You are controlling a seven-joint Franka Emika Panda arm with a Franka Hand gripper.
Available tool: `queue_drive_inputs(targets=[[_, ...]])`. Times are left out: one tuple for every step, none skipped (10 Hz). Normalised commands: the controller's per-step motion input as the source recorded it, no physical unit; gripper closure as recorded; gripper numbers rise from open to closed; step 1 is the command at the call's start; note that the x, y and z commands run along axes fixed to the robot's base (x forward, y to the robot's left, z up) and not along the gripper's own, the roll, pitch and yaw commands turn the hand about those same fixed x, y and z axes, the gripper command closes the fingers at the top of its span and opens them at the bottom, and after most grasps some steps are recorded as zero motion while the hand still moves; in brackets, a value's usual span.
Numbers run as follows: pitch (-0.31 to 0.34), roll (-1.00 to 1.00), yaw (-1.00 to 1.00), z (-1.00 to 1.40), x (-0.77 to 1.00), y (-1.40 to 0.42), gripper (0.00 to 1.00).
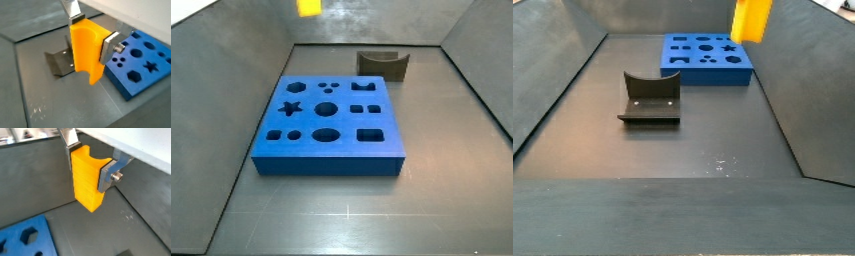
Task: Pick up the arch object. Move up. Place the arch object on the fixture. Regrasp the arch object. Rotate the arch object. Move to above the board. Insert the arch object.
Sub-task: Rotate the arch object.
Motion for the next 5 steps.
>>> queue_drive_inputs(targets=[[0.003, 0.00, -1.00, 0.00, 0.00, 0.01, 1.00], [0.004, 0.00, -0.94, 0.00, 0.00, 0.01, 1.00], [0.004, 0.00, -0.61, 0.00, 0.00, 0.01, 1.00], [0.004, 0.00, -0.41, 0.00, 0.00, 0.01, 1.00], [0.004, 0.00, -0.24, 0.00, 0.00, 0.01, 1.00]])
